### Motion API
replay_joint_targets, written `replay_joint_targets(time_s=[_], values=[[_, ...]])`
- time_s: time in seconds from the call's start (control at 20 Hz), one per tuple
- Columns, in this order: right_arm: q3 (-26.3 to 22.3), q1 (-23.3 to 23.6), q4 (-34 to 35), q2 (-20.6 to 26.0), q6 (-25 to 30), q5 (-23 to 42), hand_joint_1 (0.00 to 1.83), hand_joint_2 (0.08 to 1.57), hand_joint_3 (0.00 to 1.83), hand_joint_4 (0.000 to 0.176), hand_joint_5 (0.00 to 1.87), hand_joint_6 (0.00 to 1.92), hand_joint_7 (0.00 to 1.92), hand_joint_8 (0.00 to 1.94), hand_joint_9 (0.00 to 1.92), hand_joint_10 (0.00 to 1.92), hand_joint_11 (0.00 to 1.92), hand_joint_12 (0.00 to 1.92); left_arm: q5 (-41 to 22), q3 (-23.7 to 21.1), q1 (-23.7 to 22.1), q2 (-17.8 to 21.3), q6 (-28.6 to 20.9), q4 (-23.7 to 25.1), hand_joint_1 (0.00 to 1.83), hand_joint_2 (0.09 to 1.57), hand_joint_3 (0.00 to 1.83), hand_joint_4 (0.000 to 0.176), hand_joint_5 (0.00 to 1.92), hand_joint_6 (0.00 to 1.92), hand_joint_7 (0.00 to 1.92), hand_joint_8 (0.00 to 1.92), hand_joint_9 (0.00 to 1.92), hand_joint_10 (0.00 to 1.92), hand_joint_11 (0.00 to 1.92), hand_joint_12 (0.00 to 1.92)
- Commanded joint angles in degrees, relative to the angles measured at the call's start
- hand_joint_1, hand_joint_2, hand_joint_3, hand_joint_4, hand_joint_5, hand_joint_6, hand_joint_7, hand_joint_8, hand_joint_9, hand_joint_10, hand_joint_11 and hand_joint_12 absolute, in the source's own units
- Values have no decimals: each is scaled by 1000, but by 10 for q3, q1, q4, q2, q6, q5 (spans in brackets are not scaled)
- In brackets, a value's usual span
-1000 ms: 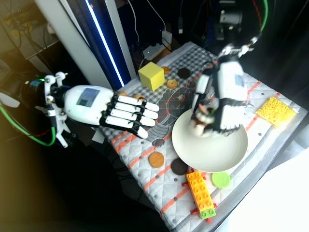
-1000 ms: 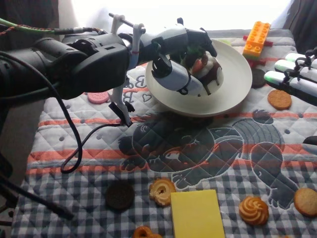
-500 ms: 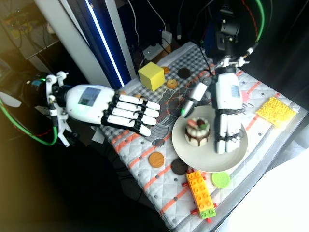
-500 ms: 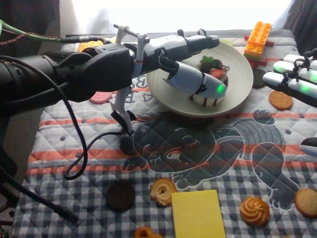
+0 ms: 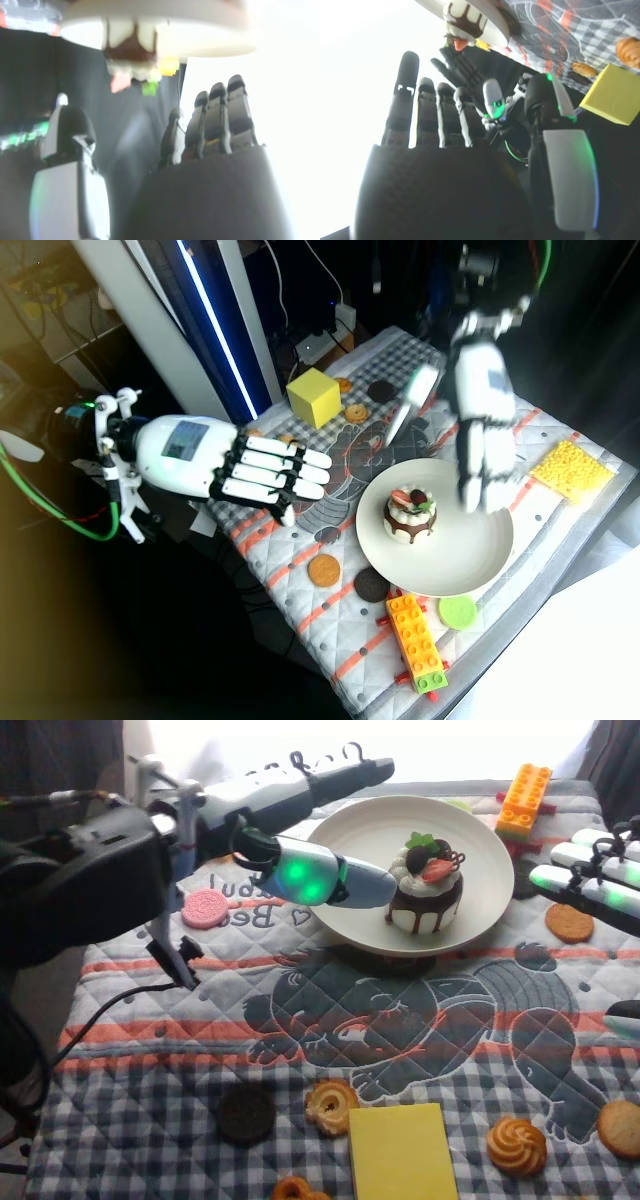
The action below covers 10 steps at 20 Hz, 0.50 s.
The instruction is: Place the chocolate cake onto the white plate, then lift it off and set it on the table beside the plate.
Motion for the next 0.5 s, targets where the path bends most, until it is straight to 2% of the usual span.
replay_joint_targets(time_s=[0.0,0.05,0.1,0.15,0.2,0.25,0.3,0.4,0.45], values=[[4,7,6,3,2,68,577,1225,0,0,0,0,0,0,0,0,0,886,-88,-9,0,11,-6,10,521,980,2,176,0,0,0,0,0,0,0,0],[5,9,7,3,2,68,565,1215,0,18,0,0,0,0,0,0,0,1217,-100,-22,4,24,-6,18,559,991,7,176,0,0,0,0,0,0,0,0],[7,10,9,2,3,68,559,1214,0,27,0,0,0,0,0,0,0,1345,-115,-35,10,37,-7,21,574,994,7,176,0,0,0,0,0,0,0,0],[10,12,14,1,7,68,526,1207,0,69,0,0,0,0,0,0,0,1188,-139,-48,19,53,-47,49,721,1028,20,176,0,0,0,0,0,0,0,0],[13,14,15,-2,12,68,526,1207,0,69,0,0,0,0,0,0,0,1188,-151,-50,25,61,-86,73,721,1028,20,176,0,0,0,0,0,0,0,0],[19,15,15,-6,20,68,535,1201,0,81,0,0,0,0,0,0,0,1030,-171,-50,36,71,-150,104,733,1061,30,176,0,0,0,0,0,0,0,0],[25,21,15,-12,26,68,529,1205,0,73,0,0,0,0,0,0,0,918,-199,-48,53,84,-223,135,722,1065,27,176,0,0,0,0,0,0,0,0],[32,33,17,-20,30,68,571,1217,3,27,0,0,0,0,30,13,0,839,-252,-50,78,102,-308,160,784,1087,28,176,0,0,0,0,0,0,0,0],[37,37,17,-24,34,68,599,1222,3,0,0,0,0,0,62,28,0,897,-270,-52,87,108,-327,164,785,1152,24,136,0,0,0,0,11,13,0,273]])
